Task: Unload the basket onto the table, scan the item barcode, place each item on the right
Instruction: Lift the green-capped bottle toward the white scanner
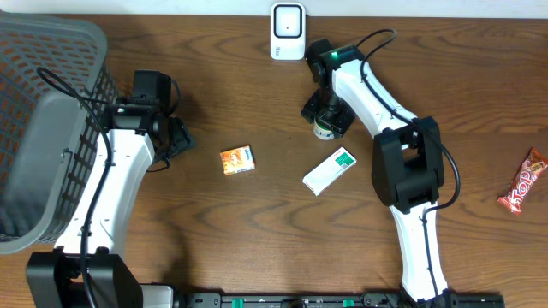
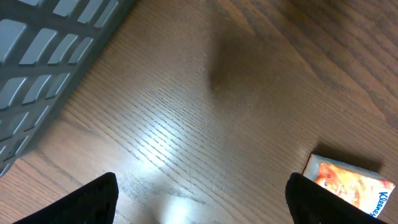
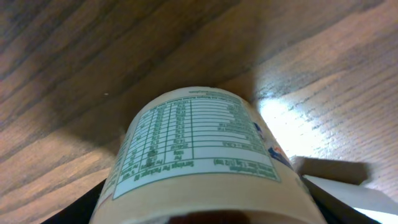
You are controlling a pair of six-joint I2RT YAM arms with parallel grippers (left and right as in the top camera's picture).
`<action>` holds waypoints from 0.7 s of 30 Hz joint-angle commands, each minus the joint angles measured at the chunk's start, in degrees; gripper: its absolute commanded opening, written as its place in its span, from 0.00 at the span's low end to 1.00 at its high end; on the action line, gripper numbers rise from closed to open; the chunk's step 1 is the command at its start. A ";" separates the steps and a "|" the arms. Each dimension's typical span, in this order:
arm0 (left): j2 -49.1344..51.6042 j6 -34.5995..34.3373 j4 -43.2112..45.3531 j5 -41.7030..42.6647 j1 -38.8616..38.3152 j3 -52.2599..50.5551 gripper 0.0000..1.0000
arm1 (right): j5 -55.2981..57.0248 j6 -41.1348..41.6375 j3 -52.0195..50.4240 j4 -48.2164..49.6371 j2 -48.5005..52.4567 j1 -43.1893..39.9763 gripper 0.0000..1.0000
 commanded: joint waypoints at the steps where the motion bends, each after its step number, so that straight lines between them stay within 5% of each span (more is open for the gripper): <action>1: -0.02 0.17 -0.11 -0.74 0.20 -0.44 0.86 | 0.59 -7.54 0.92 1.07 1.64 -0.22 0.65; 9: -0.02 0.17 -0.11 -0.74 0.20 -0.44 0.86 | 1.05 -25.42 0.92 1.92 1.64 -0.09 0.62; 21: -0.02 0.17 -0.11 -0.74 0.20 -0.44 0.86 | -19.23 -34.38 6.99 -11.02 1.57 -2.38 0.53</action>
